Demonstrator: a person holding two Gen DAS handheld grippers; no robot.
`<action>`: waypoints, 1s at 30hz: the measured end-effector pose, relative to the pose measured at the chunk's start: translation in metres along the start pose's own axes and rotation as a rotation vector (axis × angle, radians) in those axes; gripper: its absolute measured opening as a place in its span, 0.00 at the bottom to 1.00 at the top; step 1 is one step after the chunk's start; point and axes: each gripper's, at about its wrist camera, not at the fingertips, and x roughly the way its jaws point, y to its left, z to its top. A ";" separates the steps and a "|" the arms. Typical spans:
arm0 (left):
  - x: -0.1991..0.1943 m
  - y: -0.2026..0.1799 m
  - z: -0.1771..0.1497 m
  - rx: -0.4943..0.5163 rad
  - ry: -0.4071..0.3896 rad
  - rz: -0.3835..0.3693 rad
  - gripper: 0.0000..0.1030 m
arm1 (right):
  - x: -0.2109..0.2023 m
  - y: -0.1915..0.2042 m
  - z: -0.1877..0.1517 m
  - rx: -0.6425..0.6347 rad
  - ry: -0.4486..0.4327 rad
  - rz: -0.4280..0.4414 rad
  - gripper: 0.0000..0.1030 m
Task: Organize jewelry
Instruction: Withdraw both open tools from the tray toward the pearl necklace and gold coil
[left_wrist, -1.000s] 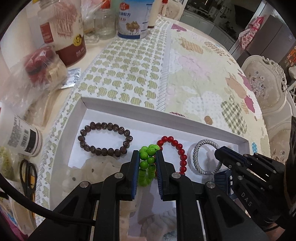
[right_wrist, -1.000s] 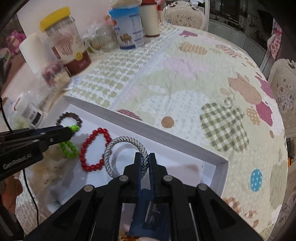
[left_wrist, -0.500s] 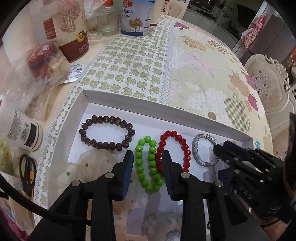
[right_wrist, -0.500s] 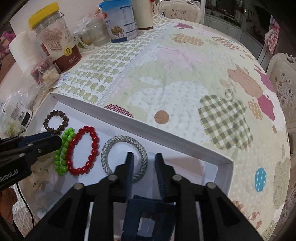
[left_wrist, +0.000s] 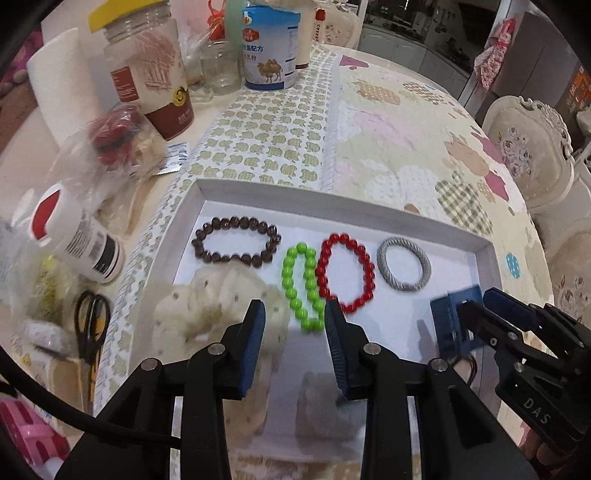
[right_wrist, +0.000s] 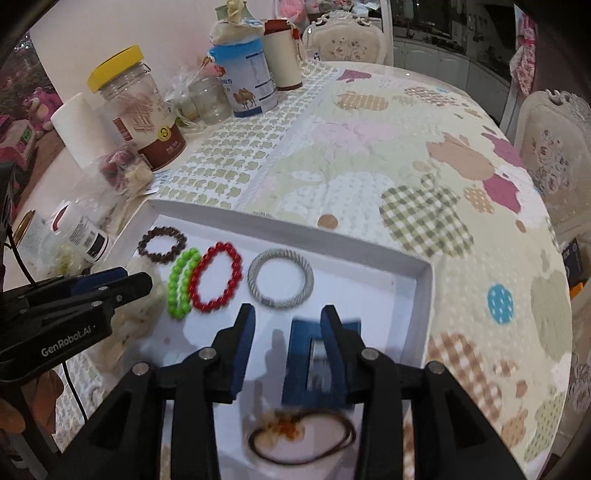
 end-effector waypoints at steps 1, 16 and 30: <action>-0.003 -0.001 -0.003 0.003 -0.001 -0.002 0.31 | -0.004 0.000 -0.005 0.007 0.001 -0.002 0.40; -0.051 -0.011 -0.074 0.051 -0.021 0.007 0.31 | -0.062 0.010 -0.088 0.034 -0.012 -0.029 0.46; -0.080 -0.013 -0.146 0.045 -0.001 0.024 0.32 | -0.100 0.027 -0.158 -0.030 0.021 -0.029 0.49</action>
